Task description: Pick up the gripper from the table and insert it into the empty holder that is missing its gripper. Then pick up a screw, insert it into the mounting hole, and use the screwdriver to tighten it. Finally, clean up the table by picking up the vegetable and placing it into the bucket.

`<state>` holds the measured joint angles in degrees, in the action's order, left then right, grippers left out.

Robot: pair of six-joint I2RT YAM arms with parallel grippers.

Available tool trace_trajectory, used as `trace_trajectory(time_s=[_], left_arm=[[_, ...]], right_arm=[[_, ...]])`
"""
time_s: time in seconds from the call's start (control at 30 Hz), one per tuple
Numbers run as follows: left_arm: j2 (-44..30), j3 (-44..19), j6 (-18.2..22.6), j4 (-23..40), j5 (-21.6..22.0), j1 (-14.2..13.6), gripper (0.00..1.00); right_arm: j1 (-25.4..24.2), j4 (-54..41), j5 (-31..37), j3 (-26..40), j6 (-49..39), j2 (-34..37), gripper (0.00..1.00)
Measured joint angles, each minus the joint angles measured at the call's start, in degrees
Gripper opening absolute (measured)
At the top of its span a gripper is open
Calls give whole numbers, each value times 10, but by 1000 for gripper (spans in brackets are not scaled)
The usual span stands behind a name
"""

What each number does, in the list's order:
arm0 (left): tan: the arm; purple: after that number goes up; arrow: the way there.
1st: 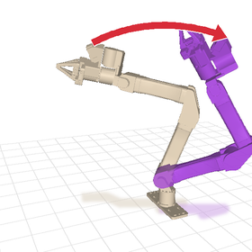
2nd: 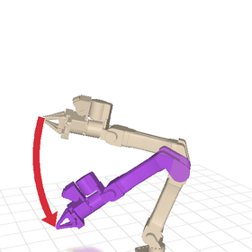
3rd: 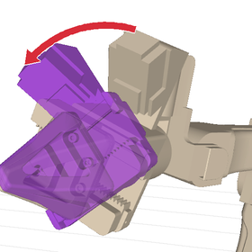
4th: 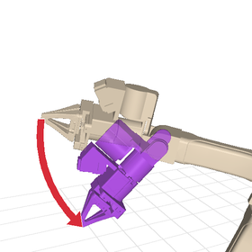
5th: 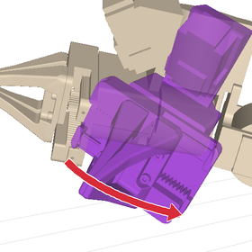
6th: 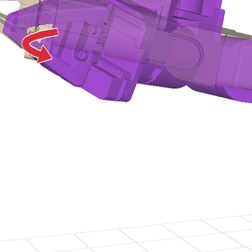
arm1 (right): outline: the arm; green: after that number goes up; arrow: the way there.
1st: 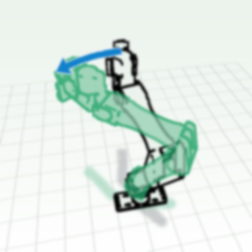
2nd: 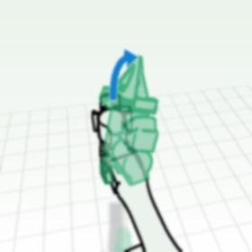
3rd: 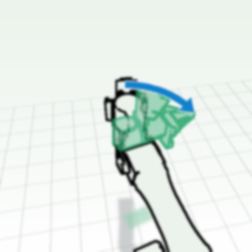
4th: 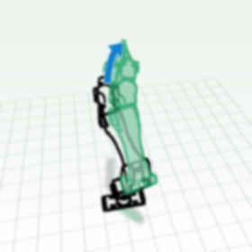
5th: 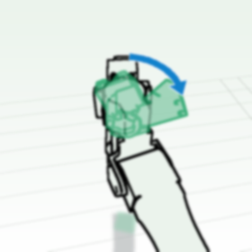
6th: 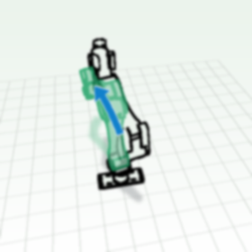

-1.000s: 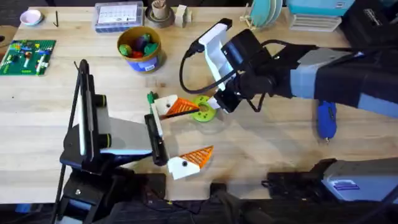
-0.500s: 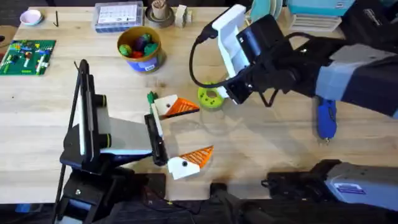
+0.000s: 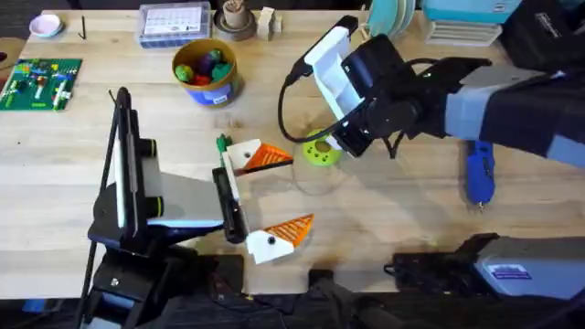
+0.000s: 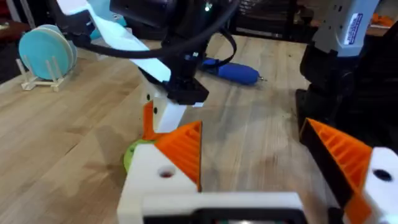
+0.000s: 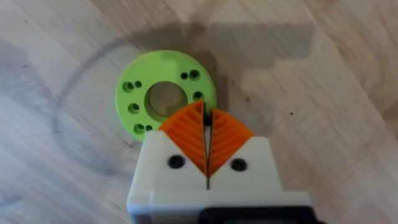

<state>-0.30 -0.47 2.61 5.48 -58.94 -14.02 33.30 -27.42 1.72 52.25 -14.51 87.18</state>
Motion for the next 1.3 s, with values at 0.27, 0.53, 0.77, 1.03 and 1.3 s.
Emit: trace_trajectory(time_s=[0.27, 0.53, 0.77, 1.03, 1.3], left_arm=[[0, 0, 0, 0, 0, 0, 993], [0, 0, 0, 0, 0, 0, 993], [0, 0, 0, 0, 0, 0, 993], [0, 0, 0, 0, 0, 0, 994], [0, 0, 0, 0, 0, 0, 993]], right_arm=[[0, 2, 21, 0, -29, 0, 7], [0, 1, 49, 0, -85, 0, 7], [0, 2, 78, 0, -115, 0, 7], [0, 1, 88, 0, -97, -16, 7], [0, -21, 90, 1, -71, -59, 7]])
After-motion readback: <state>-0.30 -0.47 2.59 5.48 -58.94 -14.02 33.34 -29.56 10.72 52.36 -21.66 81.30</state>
